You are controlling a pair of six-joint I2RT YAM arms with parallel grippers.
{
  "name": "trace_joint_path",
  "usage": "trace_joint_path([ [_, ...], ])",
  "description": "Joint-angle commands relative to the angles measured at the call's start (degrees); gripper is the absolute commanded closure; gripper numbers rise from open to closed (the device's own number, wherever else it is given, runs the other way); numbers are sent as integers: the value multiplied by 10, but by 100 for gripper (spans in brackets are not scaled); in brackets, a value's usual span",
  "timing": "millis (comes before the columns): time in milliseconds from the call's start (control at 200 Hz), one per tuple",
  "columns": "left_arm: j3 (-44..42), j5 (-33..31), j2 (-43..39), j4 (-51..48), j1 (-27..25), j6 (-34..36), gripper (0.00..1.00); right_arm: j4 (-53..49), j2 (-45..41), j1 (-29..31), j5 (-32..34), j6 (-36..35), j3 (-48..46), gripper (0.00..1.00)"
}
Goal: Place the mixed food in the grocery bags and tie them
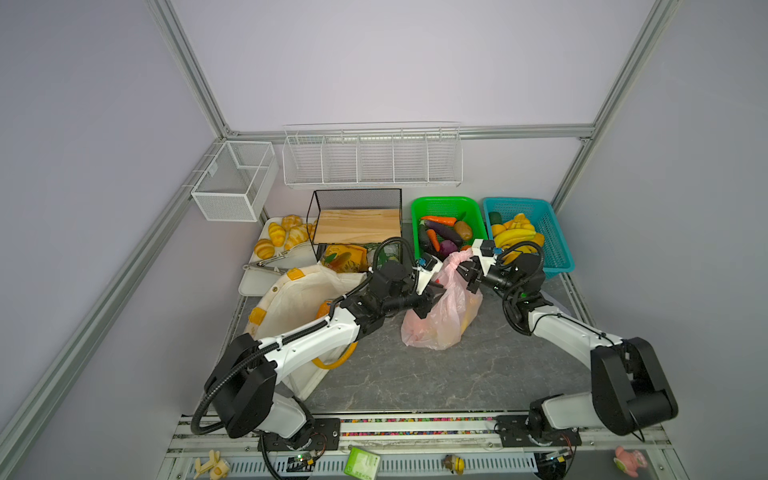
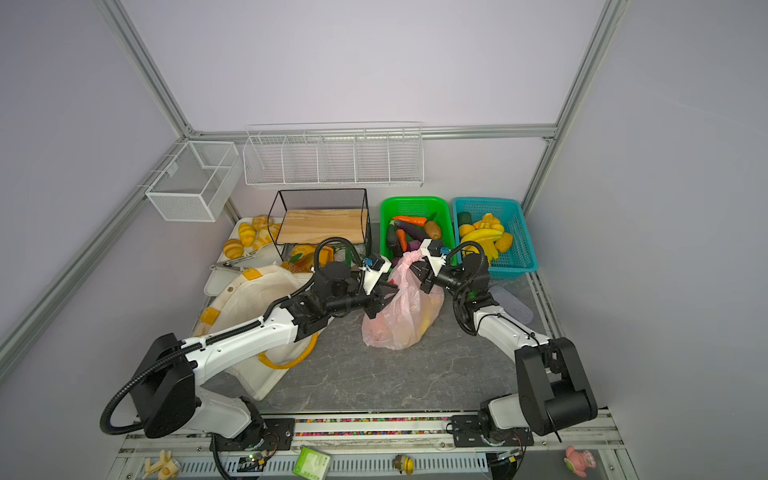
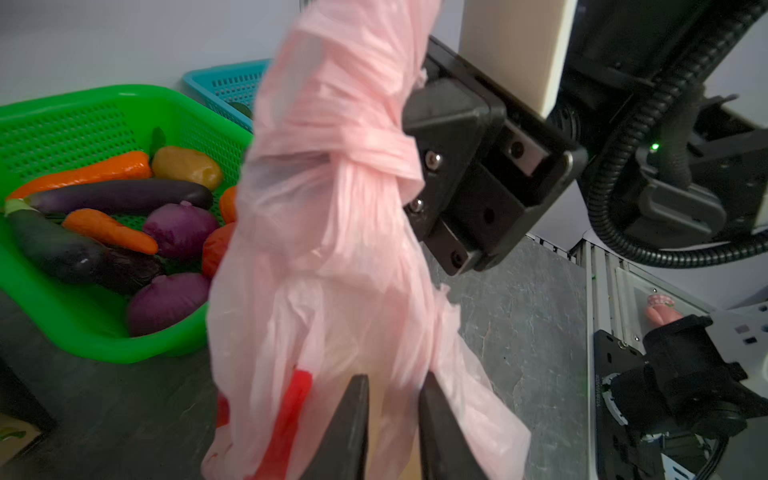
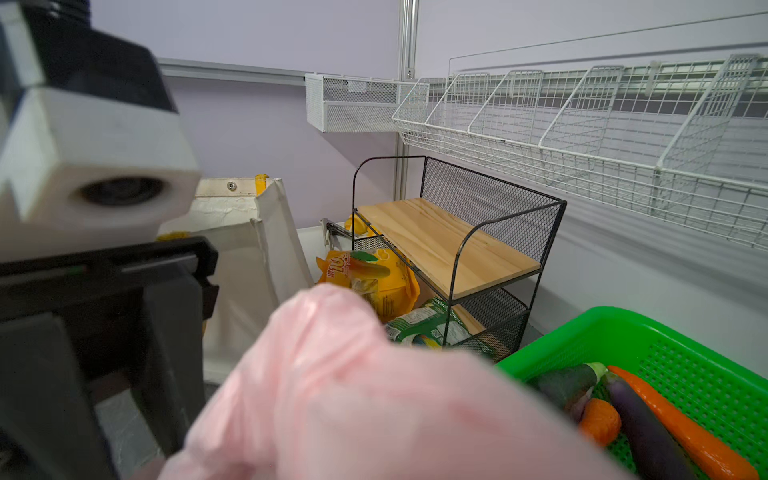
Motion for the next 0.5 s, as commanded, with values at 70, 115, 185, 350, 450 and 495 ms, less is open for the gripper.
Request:
trace_joint_path([
  [70,45,3,44,69,-37,-36,77,8,2,1,-31,33,18,93],
  [115,46,4,50,83,-39,-45,75,-2,0,-1,-42,31,18,93],
  [185,41,-5,51,92,-38,-46,71,-12,-7,-3,-54,24,9,94],
  [350,18,-14,28,84,-37,-23,57,5,-7,-4,-53,33,-9,93],
  [450,2,-7,4,70,-33,-4,47,43,3,-2,-62,59,-13,93],
  [495,-1,-3,-8,56,-28,3,45,48,5,-2,-65,61,-12,93],
])
